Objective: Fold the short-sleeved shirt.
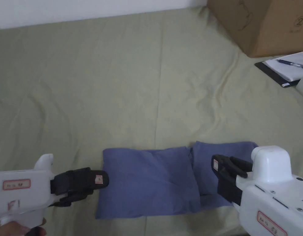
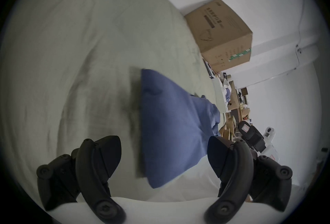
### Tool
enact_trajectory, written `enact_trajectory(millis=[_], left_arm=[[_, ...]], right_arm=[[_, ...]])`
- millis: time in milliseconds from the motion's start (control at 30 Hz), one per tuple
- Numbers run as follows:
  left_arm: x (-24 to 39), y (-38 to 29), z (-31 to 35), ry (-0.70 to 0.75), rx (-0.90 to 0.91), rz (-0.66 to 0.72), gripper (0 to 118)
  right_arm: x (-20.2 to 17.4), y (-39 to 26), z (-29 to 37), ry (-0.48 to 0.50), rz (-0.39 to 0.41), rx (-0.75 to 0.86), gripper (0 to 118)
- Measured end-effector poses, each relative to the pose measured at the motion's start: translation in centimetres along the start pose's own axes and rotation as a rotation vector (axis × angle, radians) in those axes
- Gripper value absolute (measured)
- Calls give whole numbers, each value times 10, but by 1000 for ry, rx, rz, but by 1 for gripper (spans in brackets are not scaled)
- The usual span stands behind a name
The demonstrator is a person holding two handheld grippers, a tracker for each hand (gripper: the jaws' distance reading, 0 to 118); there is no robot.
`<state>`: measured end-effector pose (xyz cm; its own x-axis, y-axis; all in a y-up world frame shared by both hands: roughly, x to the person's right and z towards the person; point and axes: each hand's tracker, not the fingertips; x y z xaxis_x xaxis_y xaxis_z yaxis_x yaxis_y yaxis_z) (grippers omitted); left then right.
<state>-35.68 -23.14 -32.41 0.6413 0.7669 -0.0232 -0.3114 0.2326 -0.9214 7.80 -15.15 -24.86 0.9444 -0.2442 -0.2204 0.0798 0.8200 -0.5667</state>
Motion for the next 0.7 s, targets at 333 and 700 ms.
enact_trajectory(millis=[333,700], left_arm=[[-16,25,-69,-285,-97,157,41],[-15,18,-73,-213,-101,205,12]], right_arm=[[-3,2,-9,-17,6,4,0],[-12,16,8,-93,80,164,0]])
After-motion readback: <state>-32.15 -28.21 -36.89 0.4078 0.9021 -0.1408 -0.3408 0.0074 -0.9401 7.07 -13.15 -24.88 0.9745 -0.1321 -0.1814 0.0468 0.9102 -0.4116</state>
